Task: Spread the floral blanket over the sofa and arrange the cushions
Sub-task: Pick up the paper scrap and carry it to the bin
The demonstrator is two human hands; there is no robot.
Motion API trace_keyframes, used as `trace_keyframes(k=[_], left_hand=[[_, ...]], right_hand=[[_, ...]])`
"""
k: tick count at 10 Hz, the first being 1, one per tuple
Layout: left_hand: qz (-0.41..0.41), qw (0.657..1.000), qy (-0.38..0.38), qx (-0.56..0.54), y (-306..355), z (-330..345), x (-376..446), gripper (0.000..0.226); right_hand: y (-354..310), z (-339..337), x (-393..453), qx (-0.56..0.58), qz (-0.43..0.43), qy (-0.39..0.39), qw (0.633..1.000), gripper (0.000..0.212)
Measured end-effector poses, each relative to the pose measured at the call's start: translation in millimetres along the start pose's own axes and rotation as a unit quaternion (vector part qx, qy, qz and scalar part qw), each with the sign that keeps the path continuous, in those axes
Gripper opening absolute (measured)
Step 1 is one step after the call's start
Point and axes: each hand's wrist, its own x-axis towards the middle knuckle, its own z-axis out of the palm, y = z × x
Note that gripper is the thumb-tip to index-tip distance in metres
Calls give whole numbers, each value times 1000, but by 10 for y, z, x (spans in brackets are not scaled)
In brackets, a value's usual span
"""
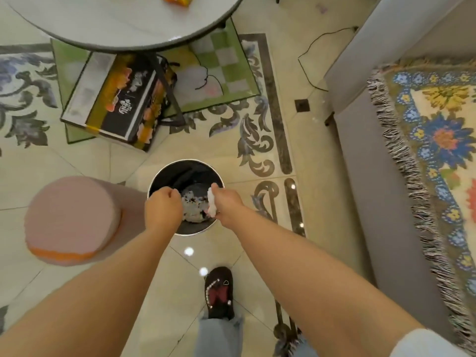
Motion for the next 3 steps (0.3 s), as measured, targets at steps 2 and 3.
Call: trace_keyframes(k=[2,3], left_hand=[[-9,1000,0,5,-267,16,537,35],[6,1000,-9,-1,-103,-59,523,33]], right_hand=[[-65,167,495,-4,37,3,999,52],[-186,5,301,44,51,16,998,47]])
